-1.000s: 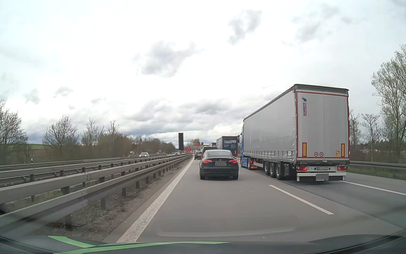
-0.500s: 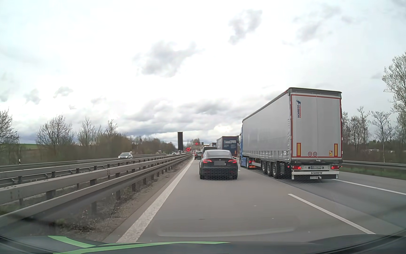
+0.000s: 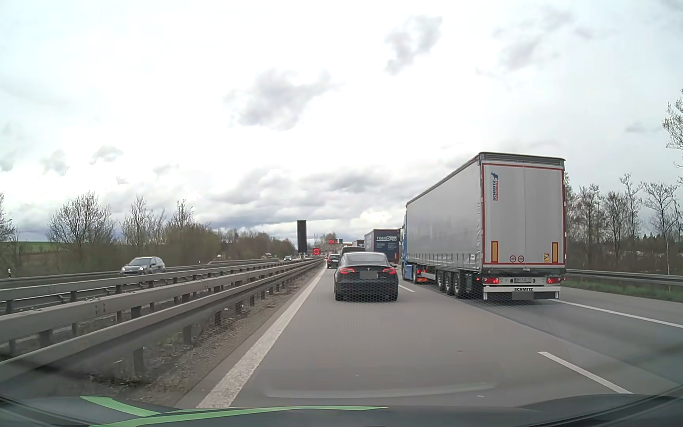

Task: Follow the waypoints while adhering to traffic rules and regulations

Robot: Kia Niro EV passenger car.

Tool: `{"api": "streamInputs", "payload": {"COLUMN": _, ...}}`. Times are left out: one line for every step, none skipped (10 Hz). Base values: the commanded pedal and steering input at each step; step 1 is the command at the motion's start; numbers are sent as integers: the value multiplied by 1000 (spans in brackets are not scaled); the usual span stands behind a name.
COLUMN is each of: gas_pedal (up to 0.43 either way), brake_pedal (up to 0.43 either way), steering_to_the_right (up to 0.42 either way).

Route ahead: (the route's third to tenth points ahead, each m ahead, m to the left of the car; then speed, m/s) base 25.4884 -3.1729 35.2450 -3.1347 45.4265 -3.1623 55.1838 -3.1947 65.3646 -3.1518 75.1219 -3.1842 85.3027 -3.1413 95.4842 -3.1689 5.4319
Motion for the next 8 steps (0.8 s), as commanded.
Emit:
{"api": "streamInputs", "payload": {"gas_pedal": 67, "brake_pedal": 0, "steering_to_the_right": -2}}
{"api": "streamInputs", "payload": {"gas_pedal": 67, "brake_pedal": 0, "steering_to_the_right": -2}}
{"api": "streamInputs", "payload": {"gas_pedal": 67, "brake_pedal": 0, "steering_to_the_right": -2}}
{"api": "streamInputs", "payload": {"gas_pedal": 67, "brake_pedal": 0, "steering_to_the_right": -2}}
{"api": "streamInputs", "payload": {"gas_pedal": 67, "brake_pedal": 0, "steering_to_the_right": -1}}
{"api": "streamInputs", "payload": {"gas_pedal": 67, "brake_pedal": 0, "steering_to_the_right": -2}}
{"api": "streamInputs", "payload": {"gas_pedal": 67, "brake_pedal": 0, "steering_to_the_right": -2}}
{"api": "streamInputs", "payload": {"gas_pedal": 67, "brake_pedal": 0, "steering_to_the_right": -2}}
